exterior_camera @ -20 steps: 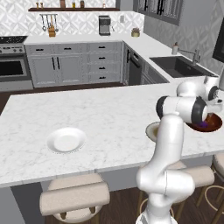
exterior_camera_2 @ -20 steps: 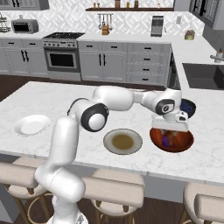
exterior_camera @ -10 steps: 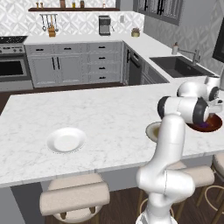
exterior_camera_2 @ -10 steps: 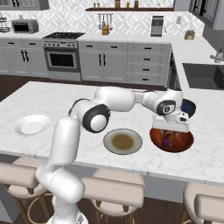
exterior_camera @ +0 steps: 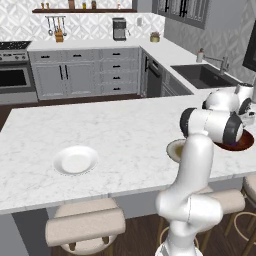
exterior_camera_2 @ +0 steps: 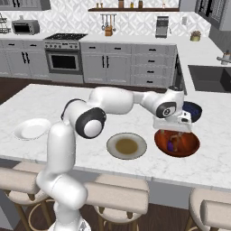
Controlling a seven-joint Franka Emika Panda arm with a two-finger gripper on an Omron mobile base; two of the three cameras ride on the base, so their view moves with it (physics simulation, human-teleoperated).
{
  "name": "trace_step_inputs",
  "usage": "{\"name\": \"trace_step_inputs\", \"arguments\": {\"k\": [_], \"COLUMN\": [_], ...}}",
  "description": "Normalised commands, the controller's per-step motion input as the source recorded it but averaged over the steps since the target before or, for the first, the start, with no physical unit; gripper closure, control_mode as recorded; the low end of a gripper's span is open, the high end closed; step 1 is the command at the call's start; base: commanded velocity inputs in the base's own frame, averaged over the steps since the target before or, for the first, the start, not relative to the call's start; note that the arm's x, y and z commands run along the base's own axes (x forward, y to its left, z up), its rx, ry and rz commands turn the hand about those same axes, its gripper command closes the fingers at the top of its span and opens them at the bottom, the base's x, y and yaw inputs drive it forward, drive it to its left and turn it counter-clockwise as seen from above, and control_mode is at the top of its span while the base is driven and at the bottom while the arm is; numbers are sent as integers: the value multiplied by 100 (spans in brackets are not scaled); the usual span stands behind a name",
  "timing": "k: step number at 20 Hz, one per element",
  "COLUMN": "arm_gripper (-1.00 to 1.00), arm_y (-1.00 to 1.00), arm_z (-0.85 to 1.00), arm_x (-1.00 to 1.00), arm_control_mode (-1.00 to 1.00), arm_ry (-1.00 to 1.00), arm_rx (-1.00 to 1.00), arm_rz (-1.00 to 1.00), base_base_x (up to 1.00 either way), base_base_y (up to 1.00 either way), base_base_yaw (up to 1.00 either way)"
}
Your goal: Pick the chicken drumstick and eggplant from their plates and place them in the bowl. Then put the bowl in the fridge.
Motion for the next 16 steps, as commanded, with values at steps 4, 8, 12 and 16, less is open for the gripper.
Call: {"name": "trace_step_inputs", "arguments": {"k": [4, 8, 12, 16], "arm_gripper": [-100, -100, -100, -100], "arm_y": [64, 46, 13, 5], "arm_z": [16, 3, -6, -15], "arm_x": [0, 0, 3, 2], "arm_control_mode": [-100, -100, -100, -100], "arm_ry": [-9, -1, 0, 0], "arm_rx": [-14, -9, -2, -1], "arm_rz": [0, 0, 0, 0], "base_base_x": [0, 0, 0, 0], "base_base_y": [0, 0, 0, 0], "base_base_yaw": [0, 0, 0, 0]}}
